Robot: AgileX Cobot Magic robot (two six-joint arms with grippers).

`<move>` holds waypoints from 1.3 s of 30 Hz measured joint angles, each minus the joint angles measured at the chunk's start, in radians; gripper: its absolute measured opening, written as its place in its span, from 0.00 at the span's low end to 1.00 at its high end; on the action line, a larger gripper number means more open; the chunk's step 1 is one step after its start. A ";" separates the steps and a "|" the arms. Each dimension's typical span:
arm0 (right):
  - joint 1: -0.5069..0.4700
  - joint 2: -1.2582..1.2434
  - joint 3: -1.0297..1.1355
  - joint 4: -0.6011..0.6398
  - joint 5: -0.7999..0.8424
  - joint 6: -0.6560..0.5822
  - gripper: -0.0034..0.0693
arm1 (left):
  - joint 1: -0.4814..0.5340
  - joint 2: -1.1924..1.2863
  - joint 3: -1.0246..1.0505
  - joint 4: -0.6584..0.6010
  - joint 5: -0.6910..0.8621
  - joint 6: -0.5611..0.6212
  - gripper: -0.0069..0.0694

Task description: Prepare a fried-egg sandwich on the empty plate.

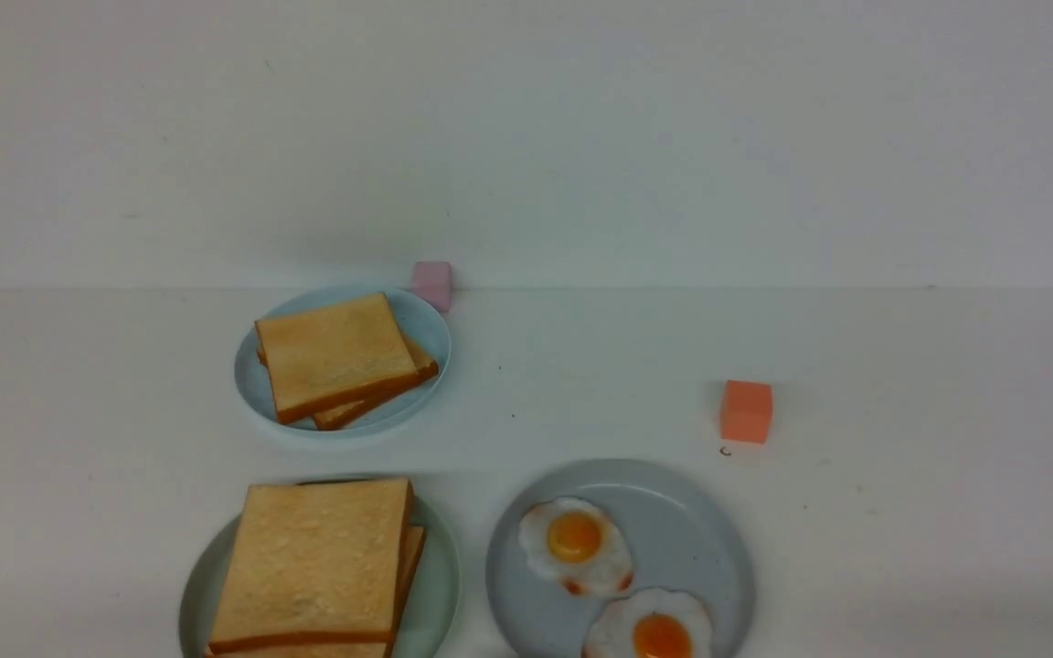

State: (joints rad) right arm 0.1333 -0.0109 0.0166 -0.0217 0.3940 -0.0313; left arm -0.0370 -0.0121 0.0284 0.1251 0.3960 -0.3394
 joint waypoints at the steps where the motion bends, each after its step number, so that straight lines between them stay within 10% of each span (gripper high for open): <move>1: -0.011 0.000 0.000 0.000 0.000 0.000 0.17 | 0.000 0.000 0.000 0.000 0.000 0.000 0.14; 39: -0.105 0.000 0.000 0.001 0.000 0.002 0.24 | 0.000 0.000 0.000 0.000 0.000 0.000 0.19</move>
State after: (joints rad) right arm 0.0285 -0.0109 0.0166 -0.0209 0.3940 -0.0291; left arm -0.0370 -0.0121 0.0284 0.1251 0.3960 -0.3394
